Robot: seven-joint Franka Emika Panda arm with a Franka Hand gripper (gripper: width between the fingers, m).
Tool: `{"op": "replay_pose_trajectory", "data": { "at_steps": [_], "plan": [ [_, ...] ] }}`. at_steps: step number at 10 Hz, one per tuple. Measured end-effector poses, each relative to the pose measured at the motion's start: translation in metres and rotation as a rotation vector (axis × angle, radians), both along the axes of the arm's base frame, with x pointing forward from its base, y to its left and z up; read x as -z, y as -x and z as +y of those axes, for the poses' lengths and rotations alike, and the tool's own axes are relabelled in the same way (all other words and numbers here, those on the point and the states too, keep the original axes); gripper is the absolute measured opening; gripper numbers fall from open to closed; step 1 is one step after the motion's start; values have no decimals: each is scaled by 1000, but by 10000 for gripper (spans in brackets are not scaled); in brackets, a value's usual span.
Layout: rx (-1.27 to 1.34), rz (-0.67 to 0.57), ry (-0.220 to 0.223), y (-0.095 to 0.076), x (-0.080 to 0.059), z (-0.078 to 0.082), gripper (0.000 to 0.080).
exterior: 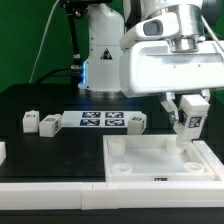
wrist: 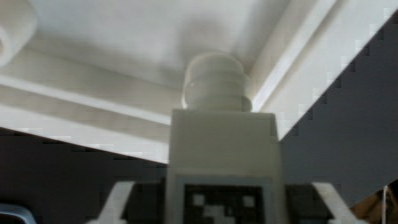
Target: Assemble one leg
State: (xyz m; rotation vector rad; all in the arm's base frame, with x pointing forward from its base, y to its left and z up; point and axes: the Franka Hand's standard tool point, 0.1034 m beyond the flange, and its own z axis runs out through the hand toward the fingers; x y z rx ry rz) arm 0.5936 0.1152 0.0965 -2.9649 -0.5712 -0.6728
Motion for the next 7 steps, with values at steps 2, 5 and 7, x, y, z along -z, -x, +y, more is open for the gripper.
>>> {"op": "replay_pose_trajectory", "data": {
  "at_steps": [2, 5, 7],
  "plan": [
    [-2, -9, -3, -9, 0, 2, 287],
    [0, -129, -13, -11, -1, -5, 287],
    [-1, -127, -10, -5, 10, -9, 287]
  ]
}}
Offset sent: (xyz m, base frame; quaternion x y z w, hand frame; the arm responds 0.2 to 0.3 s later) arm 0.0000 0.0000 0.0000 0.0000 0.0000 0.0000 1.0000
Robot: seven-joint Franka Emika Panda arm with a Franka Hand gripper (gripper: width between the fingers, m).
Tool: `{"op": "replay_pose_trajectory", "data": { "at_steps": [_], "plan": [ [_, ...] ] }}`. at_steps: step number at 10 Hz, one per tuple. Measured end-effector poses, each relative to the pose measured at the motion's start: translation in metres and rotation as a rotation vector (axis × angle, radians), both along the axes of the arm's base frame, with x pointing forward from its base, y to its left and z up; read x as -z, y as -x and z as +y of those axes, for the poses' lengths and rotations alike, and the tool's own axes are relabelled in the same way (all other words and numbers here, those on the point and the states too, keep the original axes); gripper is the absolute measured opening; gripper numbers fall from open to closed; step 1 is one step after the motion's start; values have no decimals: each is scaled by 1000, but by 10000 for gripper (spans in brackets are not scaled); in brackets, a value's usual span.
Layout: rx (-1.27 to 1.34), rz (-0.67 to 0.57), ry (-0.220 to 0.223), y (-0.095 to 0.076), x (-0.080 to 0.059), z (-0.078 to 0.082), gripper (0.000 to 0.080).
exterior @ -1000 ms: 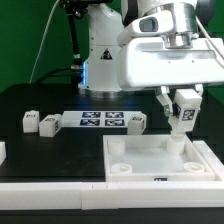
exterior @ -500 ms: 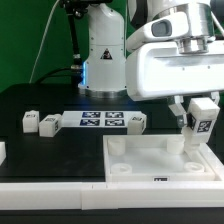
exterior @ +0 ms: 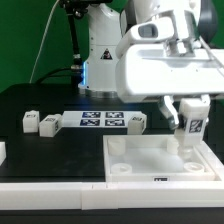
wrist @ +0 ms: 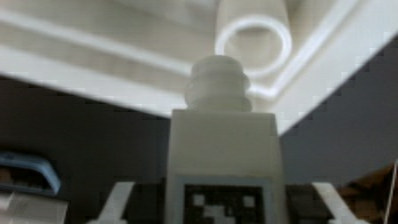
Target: Assemble one leg
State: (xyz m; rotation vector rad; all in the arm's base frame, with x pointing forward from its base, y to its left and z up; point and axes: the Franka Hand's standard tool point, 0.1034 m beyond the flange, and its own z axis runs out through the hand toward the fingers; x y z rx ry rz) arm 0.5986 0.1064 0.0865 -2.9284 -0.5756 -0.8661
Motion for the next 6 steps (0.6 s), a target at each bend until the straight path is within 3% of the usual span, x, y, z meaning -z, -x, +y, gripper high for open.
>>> {"op": "replay_pose_trajectory", "data": {
  "at_steps": [6],
  "plan": [
    [-7, -14, -7, -1, 10, 8, 287]
  ]
}}
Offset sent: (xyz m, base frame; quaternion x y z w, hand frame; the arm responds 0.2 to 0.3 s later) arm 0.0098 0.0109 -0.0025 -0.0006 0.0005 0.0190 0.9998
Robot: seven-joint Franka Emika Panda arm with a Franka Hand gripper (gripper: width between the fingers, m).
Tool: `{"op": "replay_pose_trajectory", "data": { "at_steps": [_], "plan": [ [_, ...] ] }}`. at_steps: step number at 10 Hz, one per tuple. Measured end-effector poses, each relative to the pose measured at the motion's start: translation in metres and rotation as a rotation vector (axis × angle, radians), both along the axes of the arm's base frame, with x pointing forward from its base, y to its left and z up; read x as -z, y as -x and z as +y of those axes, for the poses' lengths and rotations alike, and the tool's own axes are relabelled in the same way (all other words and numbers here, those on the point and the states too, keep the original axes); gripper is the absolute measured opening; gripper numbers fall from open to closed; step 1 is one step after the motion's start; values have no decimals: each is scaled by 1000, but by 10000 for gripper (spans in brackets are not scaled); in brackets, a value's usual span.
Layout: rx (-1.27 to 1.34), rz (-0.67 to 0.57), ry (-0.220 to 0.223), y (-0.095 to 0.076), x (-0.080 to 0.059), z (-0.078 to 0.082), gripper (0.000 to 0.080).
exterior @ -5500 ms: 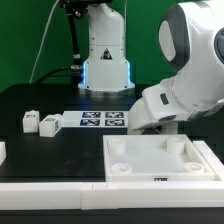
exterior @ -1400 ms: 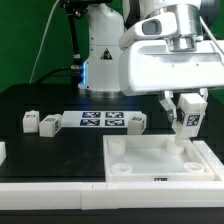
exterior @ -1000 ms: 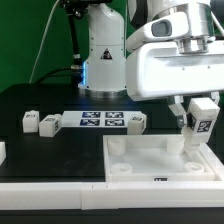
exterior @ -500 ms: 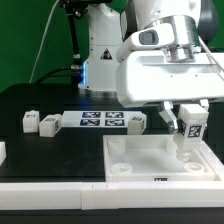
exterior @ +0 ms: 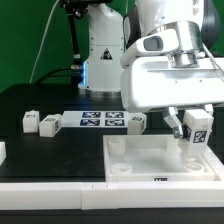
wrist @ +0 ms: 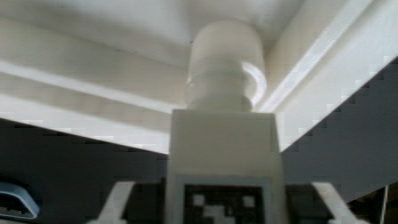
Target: Assemble one leg
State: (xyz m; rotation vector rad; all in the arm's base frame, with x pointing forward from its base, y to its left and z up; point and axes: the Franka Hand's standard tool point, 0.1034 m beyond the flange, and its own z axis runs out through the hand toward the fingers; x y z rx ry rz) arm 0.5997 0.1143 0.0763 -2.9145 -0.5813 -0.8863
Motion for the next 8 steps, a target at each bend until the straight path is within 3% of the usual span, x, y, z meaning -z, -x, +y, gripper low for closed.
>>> {"op": "replay_pose_trajectory", "data": {
  "at_steps": [4, 6, 8],
  "plan": [
    [-6, -14, -4, -2, 2, 5, 287],
    [-8, 3, -5, 2, 13, 7, 287],
    [-8, 0, -6, 1, 13, 7, 287]
  ]
}}
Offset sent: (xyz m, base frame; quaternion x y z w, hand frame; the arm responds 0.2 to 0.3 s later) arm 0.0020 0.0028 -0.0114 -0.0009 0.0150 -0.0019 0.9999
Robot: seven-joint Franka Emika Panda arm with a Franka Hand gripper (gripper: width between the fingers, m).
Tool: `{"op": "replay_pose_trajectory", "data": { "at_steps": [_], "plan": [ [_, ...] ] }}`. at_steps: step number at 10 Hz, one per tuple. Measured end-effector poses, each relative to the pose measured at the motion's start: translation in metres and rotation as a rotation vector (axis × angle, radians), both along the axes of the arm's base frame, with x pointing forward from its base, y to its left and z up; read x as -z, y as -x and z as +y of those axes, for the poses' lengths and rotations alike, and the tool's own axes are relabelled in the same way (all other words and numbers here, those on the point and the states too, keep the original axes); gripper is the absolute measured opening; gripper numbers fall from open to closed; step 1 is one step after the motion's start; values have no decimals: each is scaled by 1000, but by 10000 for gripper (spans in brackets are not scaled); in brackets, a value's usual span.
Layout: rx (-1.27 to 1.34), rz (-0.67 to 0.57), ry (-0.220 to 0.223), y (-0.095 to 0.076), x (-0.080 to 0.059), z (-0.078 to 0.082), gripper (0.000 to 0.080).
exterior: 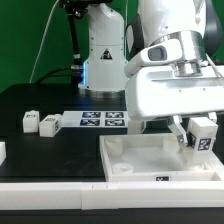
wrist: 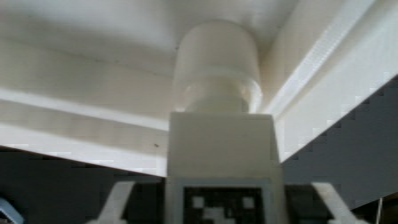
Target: Assemble one leg
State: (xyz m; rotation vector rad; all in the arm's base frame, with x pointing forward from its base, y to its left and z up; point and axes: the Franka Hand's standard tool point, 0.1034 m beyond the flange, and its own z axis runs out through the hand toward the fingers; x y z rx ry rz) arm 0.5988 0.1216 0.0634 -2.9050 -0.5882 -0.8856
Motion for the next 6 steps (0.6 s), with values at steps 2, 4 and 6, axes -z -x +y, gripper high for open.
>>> {"op": "replay_pose_trajectory", "data": {
  "at_steps": [2, 4, 6],
  "plan": [
    [-3, -1, 2, 0, 0, -1, 287],
    [-10, 3, 9, 0, 1, -4, 287],
    [-12, 15, 11, 1, 3, -4, 382]
  ]
}}
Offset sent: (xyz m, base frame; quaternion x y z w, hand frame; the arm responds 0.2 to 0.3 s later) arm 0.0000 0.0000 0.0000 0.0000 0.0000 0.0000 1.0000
